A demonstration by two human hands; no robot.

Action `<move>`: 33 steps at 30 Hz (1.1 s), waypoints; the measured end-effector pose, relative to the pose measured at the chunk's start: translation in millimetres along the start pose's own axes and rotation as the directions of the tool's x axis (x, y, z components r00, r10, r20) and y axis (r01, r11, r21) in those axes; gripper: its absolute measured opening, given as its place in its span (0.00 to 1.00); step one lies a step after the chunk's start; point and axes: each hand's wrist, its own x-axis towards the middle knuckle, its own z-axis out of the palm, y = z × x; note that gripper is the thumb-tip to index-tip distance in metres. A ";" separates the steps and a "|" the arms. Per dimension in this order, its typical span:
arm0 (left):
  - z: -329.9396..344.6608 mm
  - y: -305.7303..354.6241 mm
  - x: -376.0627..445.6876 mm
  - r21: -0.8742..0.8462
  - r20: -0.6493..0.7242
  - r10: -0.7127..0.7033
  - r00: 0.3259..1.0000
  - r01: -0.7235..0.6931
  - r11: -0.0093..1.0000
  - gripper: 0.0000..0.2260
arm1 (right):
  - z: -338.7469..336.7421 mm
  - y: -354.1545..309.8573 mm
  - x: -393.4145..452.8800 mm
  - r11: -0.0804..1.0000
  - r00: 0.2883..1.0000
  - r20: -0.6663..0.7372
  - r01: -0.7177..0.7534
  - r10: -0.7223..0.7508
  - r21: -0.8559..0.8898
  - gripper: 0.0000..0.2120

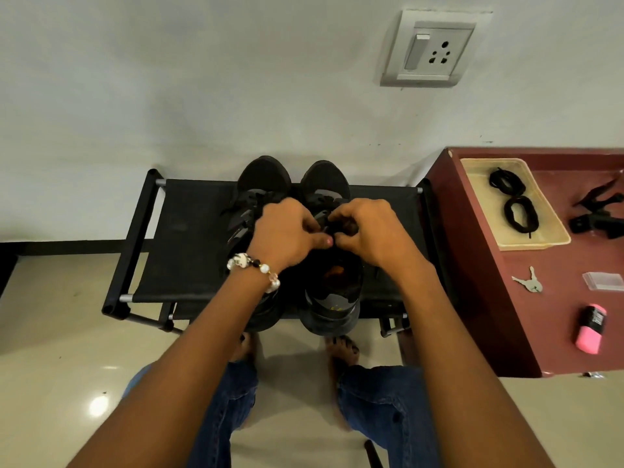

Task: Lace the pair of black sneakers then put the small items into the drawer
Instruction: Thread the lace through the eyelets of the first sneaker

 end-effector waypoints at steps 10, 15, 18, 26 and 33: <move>19.0 -9.0 6.0 0.028 -0.159 -0.042 0.986 0.047 0.999 0.08 | 14.1 2.9 -6.2 0.846 0.910 -0.168 -0.267 0.379 0.462 0.02; 22.7 -9.7 4.5 0.023 -0.200 -0.026 0.979 0.031 0.999 0.08 | 23.0 7.3 1.5 0.372 0.785 0.154 -0.444 0.600 0.815 0.05; 24.2 -11.6 3.1 0.014 -0.221 -0.025 0.975 0.028 1.000 0.08 | 18.3 7.5 1.2 0.520 0.865 -0.007 -0.294 0.501 0.802 0.07; 28.7 -12.7 1.9 0.014 -0.256 -0.018 0.967 0.022 1.000 0.07 | 11.8 -5.4 -3.1 0.997 0.993 -0.116 -0.015 0.007 -0.075 0.11; 27.6 -10.9 -0.9 0.006 -0.246 -0.035 0.969 0.037 0.999 0.07 | 12.0 -2.3 -6.4 0.420 0.778 -0.077 -0.250 0.623 0.872 0.05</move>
